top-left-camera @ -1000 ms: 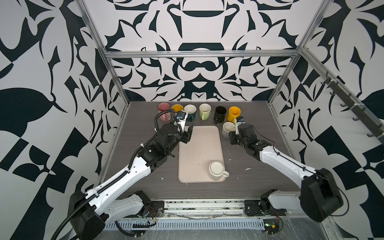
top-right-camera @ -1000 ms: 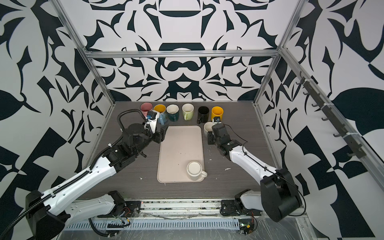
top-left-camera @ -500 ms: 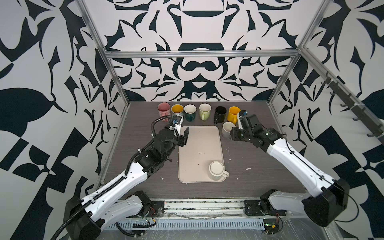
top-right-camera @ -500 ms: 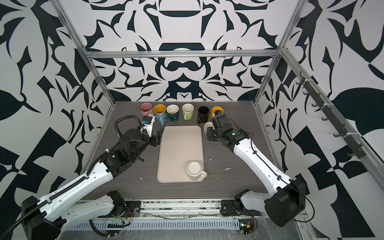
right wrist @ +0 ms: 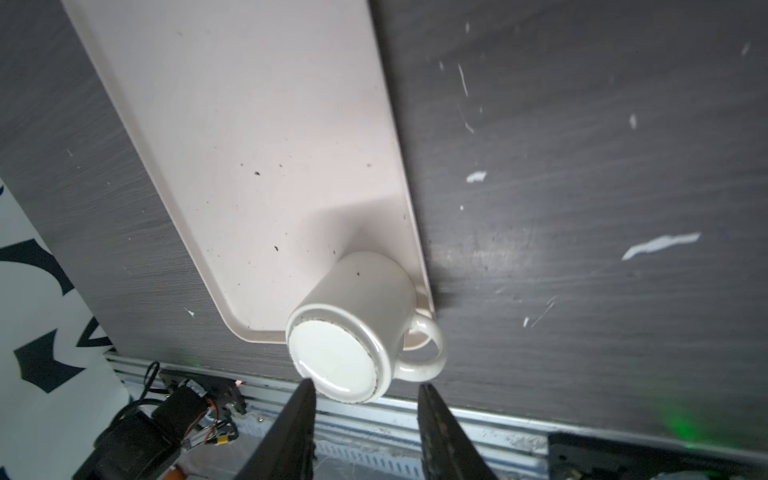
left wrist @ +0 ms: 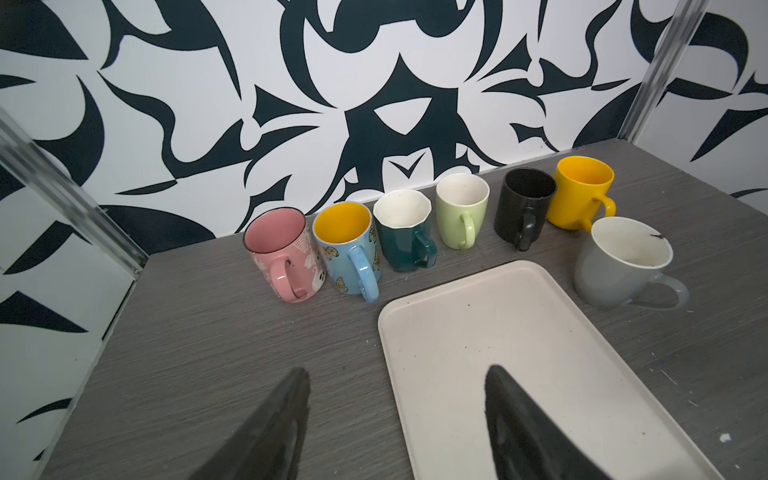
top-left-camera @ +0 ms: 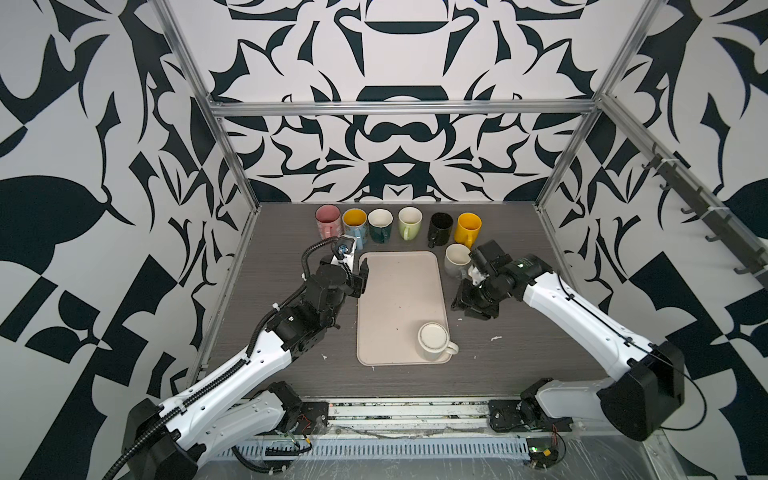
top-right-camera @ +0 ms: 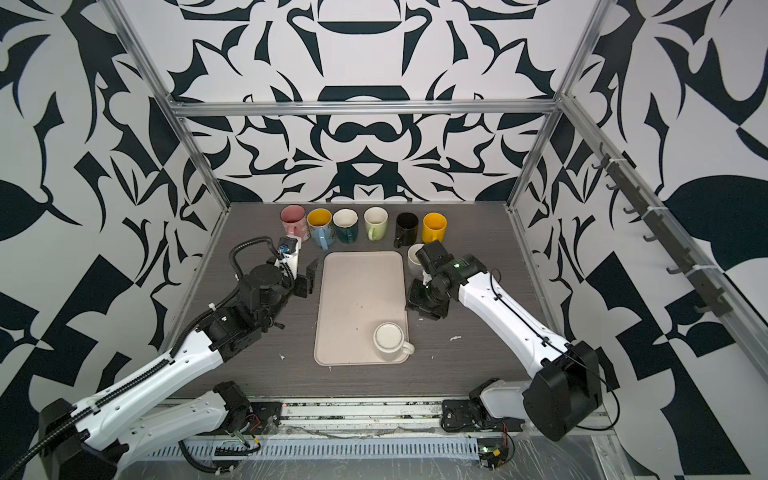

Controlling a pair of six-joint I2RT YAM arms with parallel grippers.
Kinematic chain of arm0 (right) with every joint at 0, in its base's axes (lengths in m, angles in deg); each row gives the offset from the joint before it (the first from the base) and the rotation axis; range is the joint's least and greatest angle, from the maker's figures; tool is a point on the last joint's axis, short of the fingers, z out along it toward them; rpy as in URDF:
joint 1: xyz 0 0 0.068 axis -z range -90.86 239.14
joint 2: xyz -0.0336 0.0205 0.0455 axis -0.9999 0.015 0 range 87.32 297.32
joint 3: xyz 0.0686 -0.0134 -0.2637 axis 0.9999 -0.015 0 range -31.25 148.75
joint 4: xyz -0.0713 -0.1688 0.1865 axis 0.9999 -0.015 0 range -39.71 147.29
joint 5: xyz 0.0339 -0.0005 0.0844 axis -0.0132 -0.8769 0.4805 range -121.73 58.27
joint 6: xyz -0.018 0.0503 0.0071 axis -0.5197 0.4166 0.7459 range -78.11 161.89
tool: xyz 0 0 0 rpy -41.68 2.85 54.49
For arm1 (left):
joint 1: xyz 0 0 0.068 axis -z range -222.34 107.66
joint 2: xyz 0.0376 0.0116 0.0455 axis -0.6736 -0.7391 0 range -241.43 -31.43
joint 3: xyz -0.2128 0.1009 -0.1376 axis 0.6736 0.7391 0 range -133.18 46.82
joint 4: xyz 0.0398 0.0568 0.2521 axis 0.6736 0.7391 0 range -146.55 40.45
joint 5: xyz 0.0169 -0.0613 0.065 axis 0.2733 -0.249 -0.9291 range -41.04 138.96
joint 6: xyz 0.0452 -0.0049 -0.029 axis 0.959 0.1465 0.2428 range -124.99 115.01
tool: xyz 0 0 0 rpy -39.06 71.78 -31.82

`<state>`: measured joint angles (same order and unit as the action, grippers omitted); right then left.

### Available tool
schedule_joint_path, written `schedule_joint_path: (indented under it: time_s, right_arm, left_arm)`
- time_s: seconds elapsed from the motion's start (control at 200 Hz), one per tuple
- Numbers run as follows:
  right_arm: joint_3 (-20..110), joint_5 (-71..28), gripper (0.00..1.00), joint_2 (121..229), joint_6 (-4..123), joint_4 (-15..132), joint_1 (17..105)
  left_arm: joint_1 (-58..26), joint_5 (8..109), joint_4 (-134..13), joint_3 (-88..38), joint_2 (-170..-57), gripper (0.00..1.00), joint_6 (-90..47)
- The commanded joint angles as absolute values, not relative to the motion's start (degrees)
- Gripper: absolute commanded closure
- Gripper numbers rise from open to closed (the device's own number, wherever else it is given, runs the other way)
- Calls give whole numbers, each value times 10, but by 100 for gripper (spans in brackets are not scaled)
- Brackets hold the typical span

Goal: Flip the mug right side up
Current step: 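Open the right gripper, withdraw, and move it down onto the white mug's handle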

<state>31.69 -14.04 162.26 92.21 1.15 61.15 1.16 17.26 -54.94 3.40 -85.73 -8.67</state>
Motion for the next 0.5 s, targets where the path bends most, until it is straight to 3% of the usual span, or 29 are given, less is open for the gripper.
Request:
schedule_joint_path:
  time_s: [0.0,0.195,0.495]
  right_arm:
    - [283,-106,55,1587,1048,6,610]
    - [155,-82,54,1516,1252,130,611]
    - [87,-86,51,1462,1418,157,607]
  left_arm:
    - [10,153,-557,44,-843,30,-100]
    - [10,148,-565,55,-841,30,-105]
    - [10,146,-570,55,-851,30,-110]
